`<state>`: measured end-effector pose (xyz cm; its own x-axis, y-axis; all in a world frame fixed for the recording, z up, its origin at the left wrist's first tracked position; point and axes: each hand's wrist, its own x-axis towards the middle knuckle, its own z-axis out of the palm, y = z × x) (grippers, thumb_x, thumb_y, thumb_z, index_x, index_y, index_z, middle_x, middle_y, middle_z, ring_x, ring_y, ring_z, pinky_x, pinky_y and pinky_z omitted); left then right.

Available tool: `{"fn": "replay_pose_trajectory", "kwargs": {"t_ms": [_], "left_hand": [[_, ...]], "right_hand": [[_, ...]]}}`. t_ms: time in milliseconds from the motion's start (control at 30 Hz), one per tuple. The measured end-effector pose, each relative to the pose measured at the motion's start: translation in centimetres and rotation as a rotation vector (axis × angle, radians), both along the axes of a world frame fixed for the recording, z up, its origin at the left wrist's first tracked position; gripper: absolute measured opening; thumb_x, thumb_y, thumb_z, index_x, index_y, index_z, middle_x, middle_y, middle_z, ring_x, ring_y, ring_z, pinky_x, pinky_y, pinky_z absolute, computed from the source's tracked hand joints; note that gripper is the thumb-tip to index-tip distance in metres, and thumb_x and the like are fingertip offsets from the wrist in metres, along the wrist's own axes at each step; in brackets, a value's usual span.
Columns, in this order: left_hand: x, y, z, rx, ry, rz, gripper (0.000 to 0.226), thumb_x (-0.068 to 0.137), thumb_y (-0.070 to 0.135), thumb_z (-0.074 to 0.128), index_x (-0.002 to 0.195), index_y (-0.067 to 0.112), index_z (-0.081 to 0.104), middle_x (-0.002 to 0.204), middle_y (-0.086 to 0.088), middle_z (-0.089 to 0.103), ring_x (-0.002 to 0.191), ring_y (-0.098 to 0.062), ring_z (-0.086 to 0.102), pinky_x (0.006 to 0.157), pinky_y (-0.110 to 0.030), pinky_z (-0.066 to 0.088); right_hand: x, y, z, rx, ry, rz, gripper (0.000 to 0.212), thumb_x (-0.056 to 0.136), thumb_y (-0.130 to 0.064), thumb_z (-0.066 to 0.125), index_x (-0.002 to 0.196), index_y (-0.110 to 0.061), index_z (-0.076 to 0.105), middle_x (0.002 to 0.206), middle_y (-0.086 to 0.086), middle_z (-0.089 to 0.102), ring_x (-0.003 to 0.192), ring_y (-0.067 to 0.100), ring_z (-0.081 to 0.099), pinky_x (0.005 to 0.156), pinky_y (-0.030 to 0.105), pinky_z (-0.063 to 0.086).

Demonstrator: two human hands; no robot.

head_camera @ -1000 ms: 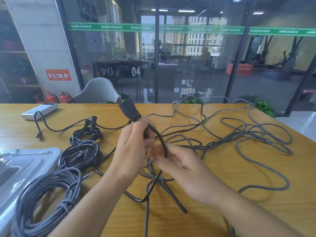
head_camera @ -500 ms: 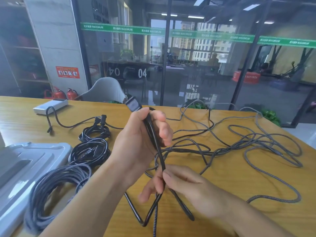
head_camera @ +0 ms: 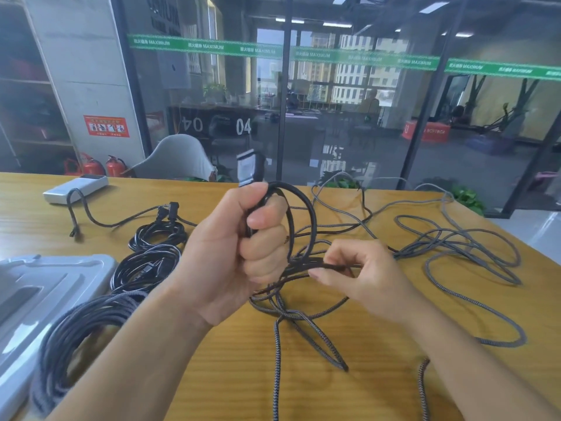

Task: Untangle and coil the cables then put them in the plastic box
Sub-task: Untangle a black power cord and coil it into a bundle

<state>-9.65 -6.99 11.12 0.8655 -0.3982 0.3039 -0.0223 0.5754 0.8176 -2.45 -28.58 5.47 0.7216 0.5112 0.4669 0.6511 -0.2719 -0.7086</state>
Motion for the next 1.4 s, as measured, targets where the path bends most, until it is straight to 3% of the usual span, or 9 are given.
{"fn": "replay_pose_trajectory", "kwargs": {"t_ms": [133,233,433,633,767,867,1033,1167,1400], "left_hand": [[-0.1,-0.1,0.2,0.047,-0.006,0.034,0.041,0.099,0.038,0.039,0.059,0.027,0.044,0.048,0.012,0.016,0.041,-0.011,0.011,0.042,-0.026,0.010],[-0.1,0.6,0.4,0.033,-0.018,0.017,0.040,0.099,0.039,0.042,0.061,0.027,0.045,0.048,0.012,0.016,0.040,-0.011,0.011,0.041,-0.026,0.011],[0.2,1.9,0.3,0.100,-0.006,0.096,0.042,0.100,0.039,0.039,0.060,0.027,0.043,0.049,0.012,0.014,0.041,-0.010,0.009,0.039,-0.024,0.011],[0.1,2.4,0.4,0.085,0.001,-0.009,0.039,0.098,0.042,0.043,0.061,0.028,0.046,0.049,0.013,0.016,0.040,-0.010,0.012,0.039,-0.024,0.012],[-0.1,-0.5,-0.5,0.260,0.069,-0.031,0.041,0.095,0.042,0.041,0.057,0.027,0.044,0.045,0.015,0.024,0.039,-0.007,0.011,0.039,-0.022,0.012],[0.1,-2.1,-1.6,0.448,0.045,-0.039,0.039,0.096,0.041,0.040,0.061,0.026,0.042,0.051,0.010,0.023,0.043,-0.006,0.015,0.041,-0.023,0.011],[0.4,-3.2,-2.9,0.685,-0.059,0.045,0.038,0.101,0.040,0.039,0.068,0.021,0.039,0.057,0.003,0.022,0.050,-0.014,0.017,0.045,-0.020,0.021],[0.6,-4.0,-3.7,0.738,-0.058,0.109,0.044,0.113,0.035,0.035,0.072,0.019,0.040,0.057,0.002,0.024,0.054,-0.017,0.017,0.049,-0.022,0.023],[0.6,-4.4,-4.1,0.663,-0.008,0.260,0.050,0.109,0.054,0.034,0.072,0.021,0.041,0.066,0.001,0.022,0.056,-0.016,0.016,0.051,-0.025,0.015]], "right_hand": [[1.3,-1.8,0.5,-0.061,-0.336,-0.128,0.036,0.086,-0.045,0.080,0.071,-0.020,0.060,0.066,-0.006,0.056,0.063,0.011,0.052,0.063,0.017,0.041],[2.7,-3.8,0.9,-0.086,-0.411,-0.214,0.035,0.089,-0.055,0.072,0.075,-0.025,0.059,0.071,-0.008,0.059,0.072,0.015,0.058,0.072,0.031,0.048],[3.4,-7.2,2.0,0.067,-0.080,-0.101,0.050,0.084,-0.069,0.070,0.074,-0.020,0.067,0.072,0.001,0.062,0.074,0.018,0.059,0.074,0.028,0.048],[2.1,-7.2,3.1,-0.163,0.231,-0.030,0.042,0.093,-0.048,0.074,0.060,-0.024,0.063,0.059,0.003,0.051,0.058,0.016,0.045,0.065,0.029,0.042],[2.2,-4.4,2.0,-0.360,-0.154,-0.582,0.057,0.080,-0.076,0.063,0.058,-0.023,0.063,0.043,-0.006,0.049,0.043,0.011,0.044,0.054,0.029,0.044],[1.6,-3.0,1.8,-0.304,-0.503,-0.744,0.061,0.088,-0.073,0.061,0.055,-0.024,0.048,0.040,-0.009,0.037,0.042,0.007,0.039,0.045,0.024,0.025],[-0.3,-2.1,2.2,0.057,-0.459,-0.602,0.056,0.097,-0.047,0.069,0.057,-0.024,0.038,0.045,-0.005,0.031,0.045,0.015,0.031,0.047,0.026,0.025],[-2.2,-1.2,2.2,0.218,-0.193,-0.323,0.046,0.111,-0.032,0.045,0.071,-0.011,0.054,0.056,-0.001,0.042,0.052,0.008,0.034,0.052,0.026,0.027],[-3.6,0.6,1.0,-0.041,-0.296,-0.205,0.033,0.109,-0.024,0.041,0.080,-0.015,0.053,0.069,-0.005,0.054,0.066,0.022,0.053,0.059,0.042,0.042]]}}
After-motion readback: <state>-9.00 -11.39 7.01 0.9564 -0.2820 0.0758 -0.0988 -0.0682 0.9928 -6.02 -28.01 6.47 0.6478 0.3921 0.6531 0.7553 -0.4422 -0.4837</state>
